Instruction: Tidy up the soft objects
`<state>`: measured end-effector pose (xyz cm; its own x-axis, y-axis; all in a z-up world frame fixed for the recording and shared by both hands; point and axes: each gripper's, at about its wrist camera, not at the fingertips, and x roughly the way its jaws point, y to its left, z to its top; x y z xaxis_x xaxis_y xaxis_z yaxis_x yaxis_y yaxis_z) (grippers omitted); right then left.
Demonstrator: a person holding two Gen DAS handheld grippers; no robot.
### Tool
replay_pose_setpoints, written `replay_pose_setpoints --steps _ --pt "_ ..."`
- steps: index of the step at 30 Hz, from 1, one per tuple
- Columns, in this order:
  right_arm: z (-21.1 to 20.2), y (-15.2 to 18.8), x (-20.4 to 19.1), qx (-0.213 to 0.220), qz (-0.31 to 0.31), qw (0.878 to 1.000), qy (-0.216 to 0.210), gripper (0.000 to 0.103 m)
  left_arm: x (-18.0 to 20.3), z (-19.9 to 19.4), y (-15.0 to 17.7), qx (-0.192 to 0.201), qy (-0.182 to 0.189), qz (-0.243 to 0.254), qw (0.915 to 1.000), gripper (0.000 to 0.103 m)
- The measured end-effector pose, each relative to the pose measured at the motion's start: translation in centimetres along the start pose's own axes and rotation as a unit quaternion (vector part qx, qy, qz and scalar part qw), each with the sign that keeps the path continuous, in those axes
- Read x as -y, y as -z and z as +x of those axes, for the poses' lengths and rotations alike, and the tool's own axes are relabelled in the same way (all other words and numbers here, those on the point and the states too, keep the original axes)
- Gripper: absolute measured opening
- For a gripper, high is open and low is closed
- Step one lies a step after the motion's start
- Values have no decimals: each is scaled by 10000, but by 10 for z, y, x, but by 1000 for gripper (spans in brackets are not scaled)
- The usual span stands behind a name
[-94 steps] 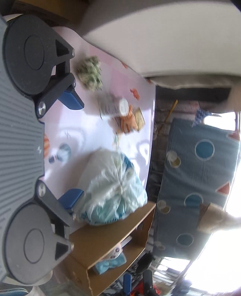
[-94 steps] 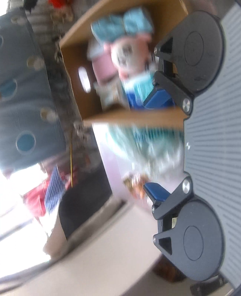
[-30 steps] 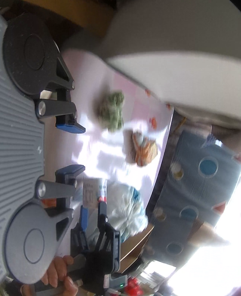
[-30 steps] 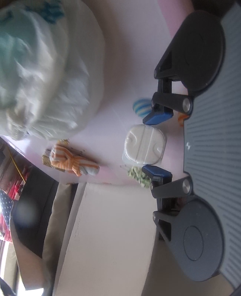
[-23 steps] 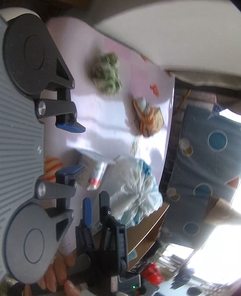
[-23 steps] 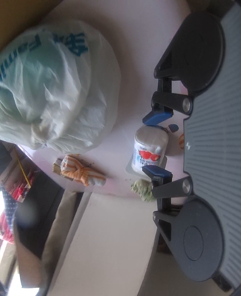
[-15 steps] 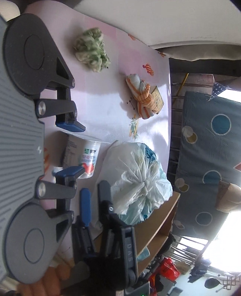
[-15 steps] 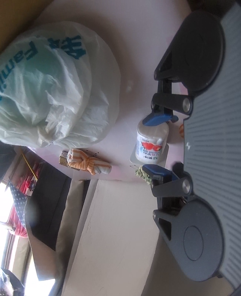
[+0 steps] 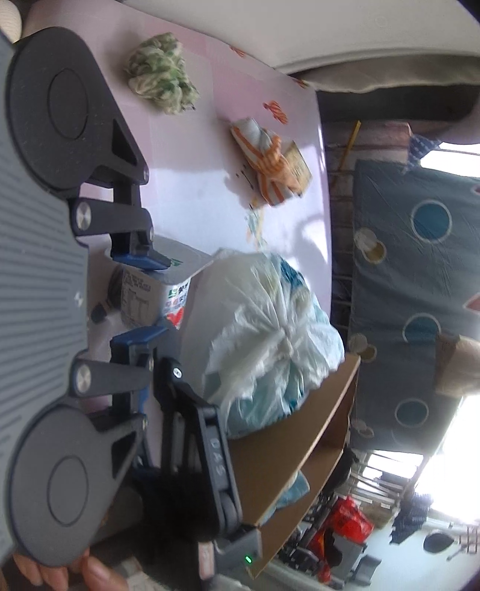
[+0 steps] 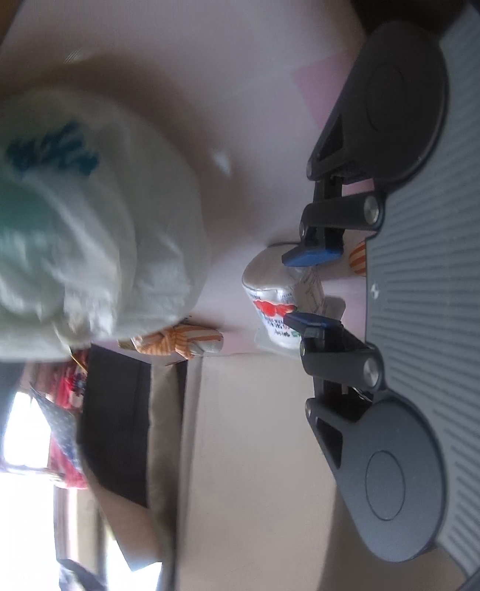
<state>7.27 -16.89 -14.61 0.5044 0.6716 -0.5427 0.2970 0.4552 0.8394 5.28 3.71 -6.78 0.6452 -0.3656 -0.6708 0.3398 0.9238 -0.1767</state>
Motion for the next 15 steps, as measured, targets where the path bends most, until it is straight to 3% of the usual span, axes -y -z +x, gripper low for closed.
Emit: replay_pose_setpoints --steps 6,15 --pt "-15 9 20 180 413 9989 -126 25 15 4 -5 14 386 252 9989 35" --pt "-58 13 16 759 -121 9965 317 27 32 18 -2 -45 650 311 9974 35"
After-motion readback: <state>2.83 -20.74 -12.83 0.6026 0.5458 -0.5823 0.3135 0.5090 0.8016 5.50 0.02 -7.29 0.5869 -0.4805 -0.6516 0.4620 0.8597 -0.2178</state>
